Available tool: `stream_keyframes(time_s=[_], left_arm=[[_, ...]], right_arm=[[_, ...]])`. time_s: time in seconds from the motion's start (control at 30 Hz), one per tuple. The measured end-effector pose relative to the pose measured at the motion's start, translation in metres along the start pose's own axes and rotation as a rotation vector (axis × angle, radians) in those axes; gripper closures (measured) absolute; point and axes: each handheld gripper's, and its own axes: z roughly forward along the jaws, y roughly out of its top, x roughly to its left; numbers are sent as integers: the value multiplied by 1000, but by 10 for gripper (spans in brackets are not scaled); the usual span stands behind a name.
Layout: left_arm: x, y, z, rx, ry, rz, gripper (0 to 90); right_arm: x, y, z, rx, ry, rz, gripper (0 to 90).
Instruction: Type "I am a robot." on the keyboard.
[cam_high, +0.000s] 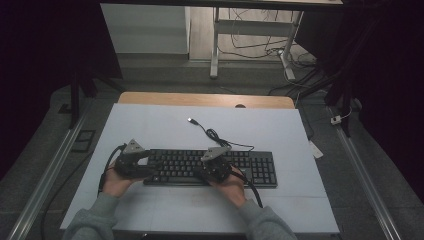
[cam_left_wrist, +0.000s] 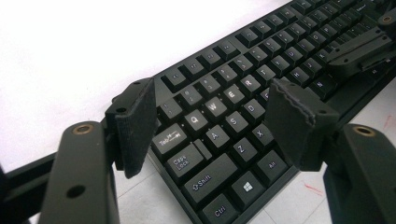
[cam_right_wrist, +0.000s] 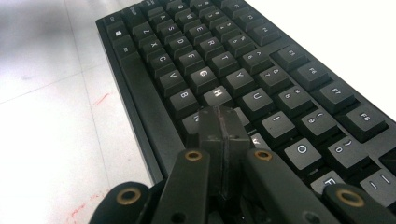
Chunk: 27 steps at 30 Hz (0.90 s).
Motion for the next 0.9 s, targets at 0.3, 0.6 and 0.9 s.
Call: stream_keyframes(time_s=[0.3, 0.6, 0.9], left_arm=[[1, 0, -1, -1, 1, 2, 343], [1, -1, 0, 0, 5, 4, 340], [-1, -1, 0, 4, 5, 10, 339]], right_arm=[[-1, 3, -12, -57, -28, 9, 900], [-13, -5, -32, -92, -48, 55, 899], [-26, -28, -65, -105, -104, 80, 830]])
